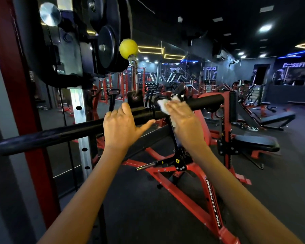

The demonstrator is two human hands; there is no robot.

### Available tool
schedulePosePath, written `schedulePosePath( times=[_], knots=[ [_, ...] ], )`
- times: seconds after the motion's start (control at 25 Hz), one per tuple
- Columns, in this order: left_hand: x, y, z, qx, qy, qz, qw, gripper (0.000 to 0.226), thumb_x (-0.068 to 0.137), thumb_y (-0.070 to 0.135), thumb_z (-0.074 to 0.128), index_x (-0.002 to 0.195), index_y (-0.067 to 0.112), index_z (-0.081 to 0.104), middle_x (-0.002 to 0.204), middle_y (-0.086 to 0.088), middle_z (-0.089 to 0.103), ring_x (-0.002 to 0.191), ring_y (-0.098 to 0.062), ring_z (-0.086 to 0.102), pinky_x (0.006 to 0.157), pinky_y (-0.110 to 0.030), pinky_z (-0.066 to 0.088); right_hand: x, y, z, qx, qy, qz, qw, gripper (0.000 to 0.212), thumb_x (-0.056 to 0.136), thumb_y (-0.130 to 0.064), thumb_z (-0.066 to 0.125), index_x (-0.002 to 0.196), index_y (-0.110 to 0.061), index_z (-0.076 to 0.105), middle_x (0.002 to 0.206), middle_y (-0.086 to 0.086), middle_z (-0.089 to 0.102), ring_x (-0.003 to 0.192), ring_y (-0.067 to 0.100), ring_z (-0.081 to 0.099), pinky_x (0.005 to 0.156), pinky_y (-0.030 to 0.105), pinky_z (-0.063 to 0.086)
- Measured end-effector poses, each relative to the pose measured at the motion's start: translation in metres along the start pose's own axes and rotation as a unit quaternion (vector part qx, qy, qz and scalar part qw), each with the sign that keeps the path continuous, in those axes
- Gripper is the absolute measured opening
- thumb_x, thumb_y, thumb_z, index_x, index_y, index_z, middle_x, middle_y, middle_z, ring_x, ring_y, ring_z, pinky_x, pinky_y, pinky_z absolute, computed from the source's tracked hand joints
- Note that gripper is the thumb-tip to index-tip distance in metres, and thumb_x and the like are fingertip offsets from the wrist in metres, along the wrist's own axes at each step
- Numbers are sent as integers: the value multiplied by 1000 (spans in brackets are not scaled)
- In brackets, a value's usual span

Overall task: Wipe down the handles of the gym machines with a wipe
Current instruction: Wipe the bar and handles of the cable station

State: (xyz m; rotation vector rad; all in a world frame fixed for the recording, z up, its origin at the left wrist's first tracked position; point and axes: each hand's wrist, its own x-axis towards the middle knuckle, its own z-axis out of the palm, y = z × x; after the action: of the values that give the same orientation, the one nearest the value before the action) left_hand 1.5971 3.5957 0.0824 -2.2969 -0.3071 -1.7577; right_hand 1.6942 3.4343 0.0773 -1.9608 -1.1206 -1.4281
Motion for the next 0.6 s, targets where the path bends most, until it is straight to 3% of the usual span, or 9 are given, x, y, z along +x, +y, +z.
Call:
schedulePosePath(
  times=[0.12,0.2,0.36,0.52,0.6],
  knots=[
    [-1,0,-5,4,-6,-11,1000,77,76,80,32,74,5,50,50,-5,53,42,-22,55,48,-26,42,-1,-2,-1,14,36,155,987,56,69,23,51,121,4,58,126,18,58,123,32,50,109,42,31],
    [-1,0,-6,7,-14,-21,1000,78,79,79,28,75,4,50,50,-7,54,42,-23,55,48,-27,41,-2,-33,8,50,41,131,989,54,72,23,49,122,4,57,127,18,57,124,30,49,109,37,29],
    [-3,-3,-6,2,-3,-41,999,66,97,57,24,77,2,53,49,-11,53,42,-26,53,51,-30,39,-6,-38,8,66,51,-32,996,45,75,15,46,116,3,62,118,16,63,116,30,56,105,43,40],
    [-2,-2,-7,11,15,-43,999,50,96,44,36,73,2,51,46,-9,48,39,-25,48,54,-27,31,-4,27,-13,-21,36,44,998,52,65,19,52,113,4,63,114,20,64,112,35,58,106,50,34],
    [-2,-1,-6,14,17,-45,999,49,95,43,37,76,0,53,46,-10,49,39,-25,50,53,-27,33,-1,43,-20,-4,12,113,993,51,67,22,54,115,4,62,117,21,63,116,36,55,106,50,36]
  ],
)
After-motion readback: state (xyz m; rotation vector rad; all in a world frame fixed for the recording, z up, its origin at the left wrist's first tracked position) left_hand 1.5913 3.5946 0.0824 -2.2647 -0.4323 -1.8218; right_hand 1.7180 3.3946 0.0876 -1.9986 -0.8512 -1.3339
